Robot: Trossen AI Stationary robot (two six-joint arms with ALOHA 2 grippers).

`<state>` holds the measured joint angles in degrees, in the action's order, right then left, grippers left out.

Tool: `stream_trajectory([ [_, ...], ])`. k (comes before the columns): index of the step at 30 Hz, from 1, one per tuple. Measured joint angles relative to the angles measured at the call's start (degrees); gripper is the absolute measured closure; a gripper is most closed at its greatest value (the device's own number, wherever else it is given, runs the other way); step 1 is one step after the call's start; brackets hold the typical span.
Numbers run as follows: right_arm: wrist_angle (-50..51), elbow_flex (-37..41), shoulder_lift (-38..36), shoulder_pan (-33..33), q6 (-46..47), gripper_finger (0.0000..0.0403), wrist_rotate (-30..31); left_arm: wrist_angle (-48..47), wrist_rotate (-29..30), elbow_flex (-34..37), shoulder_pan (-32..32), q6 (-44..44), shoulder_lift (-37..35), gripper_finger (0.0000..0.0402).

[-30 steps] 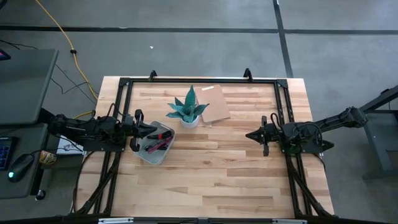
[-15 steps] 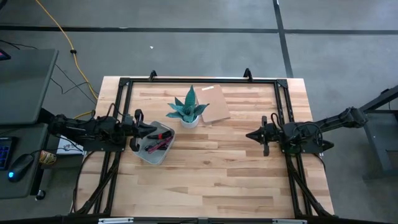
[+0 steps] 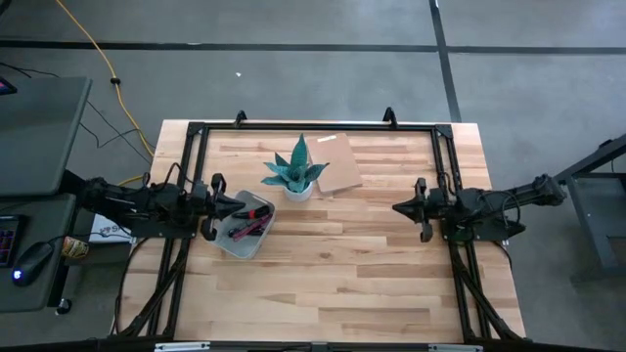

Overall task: Pick and place USB-C Cables
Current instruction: Return to Home Position

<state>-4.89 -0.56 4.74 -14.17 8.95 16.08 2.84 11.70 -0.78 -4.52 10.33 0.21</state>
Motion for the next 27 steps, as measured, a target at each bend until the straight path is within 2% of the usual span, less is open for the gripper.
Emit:
stream_trajectory([
  [5, -0.4, 0.0, -4.8, 0.0, 0.0, 0.0402, 0.1, 0.0, 0.0, 0.0, -1.6, 0.0, 0.0, 0.0401],
  [27, -0.4, 0.0, -4.4, 0.0, 0.0, 0.0402, 0.0, 0.0, 0.0, 0.0, -1.6, 0.0, 0.0, 0.0401],
])
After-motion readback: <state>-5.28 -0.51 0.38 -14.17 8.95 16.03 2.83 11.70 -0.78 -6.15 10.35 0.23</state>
